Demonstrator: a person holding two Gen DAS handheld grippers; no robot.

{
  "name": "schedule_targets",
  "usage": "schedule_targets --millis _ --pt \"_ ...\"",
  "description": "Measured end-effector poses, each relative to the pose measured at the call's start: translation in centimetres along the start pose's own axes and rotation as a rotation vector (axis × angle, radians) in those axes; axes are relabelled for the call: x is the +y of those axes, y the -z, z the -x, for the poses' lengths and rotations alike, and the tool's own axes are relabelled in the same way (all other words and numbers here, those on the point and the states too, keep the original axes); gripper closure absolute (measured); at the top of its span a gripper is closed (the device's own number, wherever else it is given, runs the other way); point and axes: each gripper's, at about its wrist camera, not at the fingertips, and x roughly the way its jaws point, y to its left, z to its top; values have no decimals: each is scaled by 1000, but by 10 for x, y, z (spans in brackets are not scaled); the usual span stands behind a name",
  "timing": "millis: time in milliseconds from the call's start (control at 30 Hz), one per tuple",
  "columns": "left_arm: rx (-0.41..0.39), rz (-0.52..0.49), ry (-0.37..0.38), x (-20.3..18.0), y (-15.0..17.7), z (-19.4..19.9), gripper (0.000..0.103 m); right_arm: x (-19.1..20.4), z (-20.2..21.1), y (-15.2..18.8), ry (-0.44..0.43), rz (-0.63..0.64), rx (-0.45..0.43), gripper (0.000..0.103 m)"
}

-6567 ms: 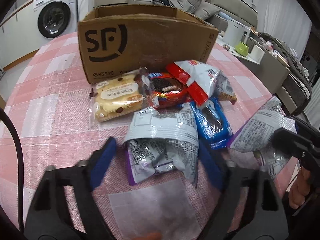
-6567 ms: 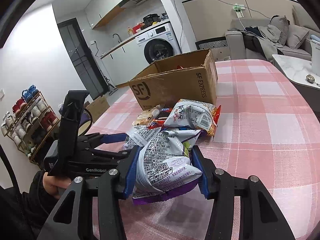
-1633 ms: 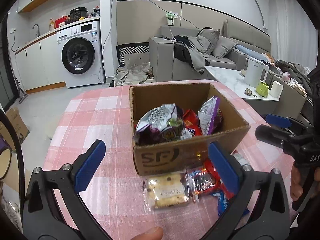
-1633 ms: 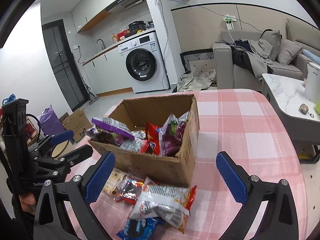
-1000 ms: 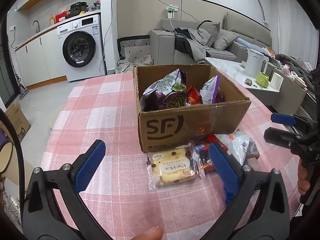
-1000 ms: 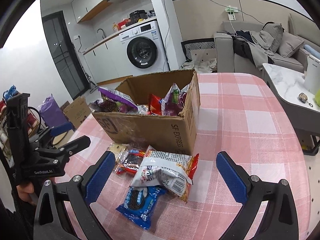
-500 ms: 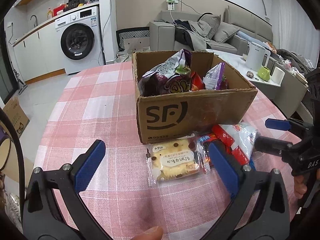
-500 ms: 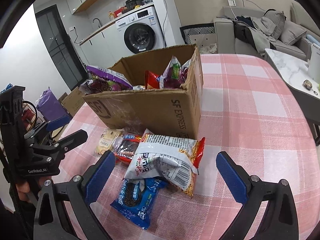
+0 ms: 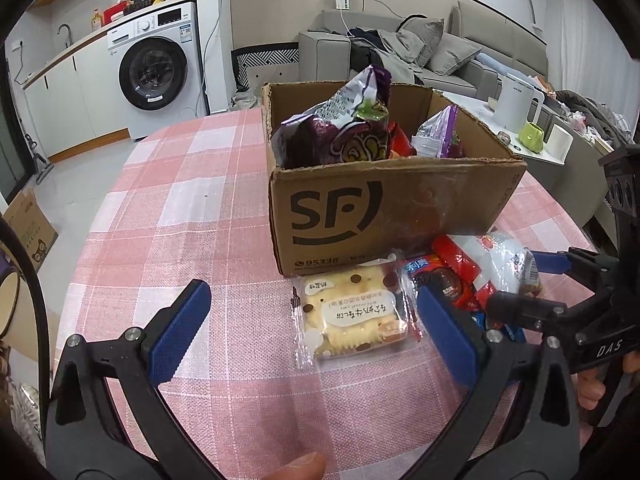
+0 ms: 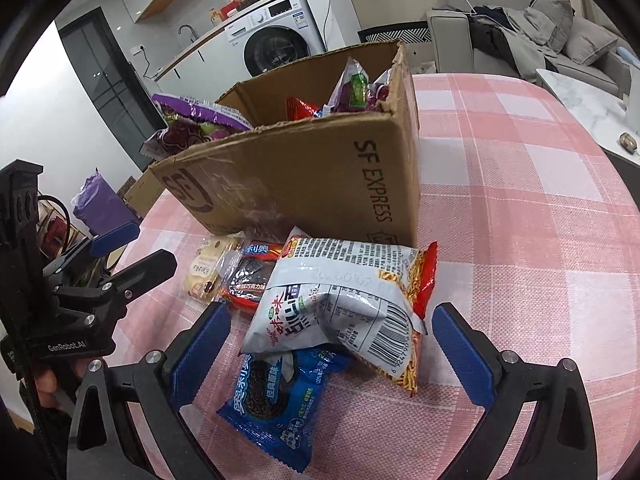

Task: Organize snacks
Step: 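Move both tools down toward the remaining snacks in front of the box, then grasp the white chip bag with the right tool while the left grasps the cream cake pack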

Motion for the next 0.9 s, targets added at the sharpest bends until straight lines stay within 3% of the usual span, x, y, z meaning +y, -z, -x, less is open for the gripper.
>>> schedule_targets --millis 267,500,767,900 --pt "27 -6 5 -2 0 -12 0 4 -17 2 17 -15 23 0" --pt "48 -3 12 -1 2 -24 0 8 -21 -2 21 -25 -10 1" --pt "55 -7 15 3 3 -31 0 2 -16 -4 23 -45 -25 23" --pt "59 0 17 4 4 -32 0 -2 -14 -2 4 -58 -28 26"
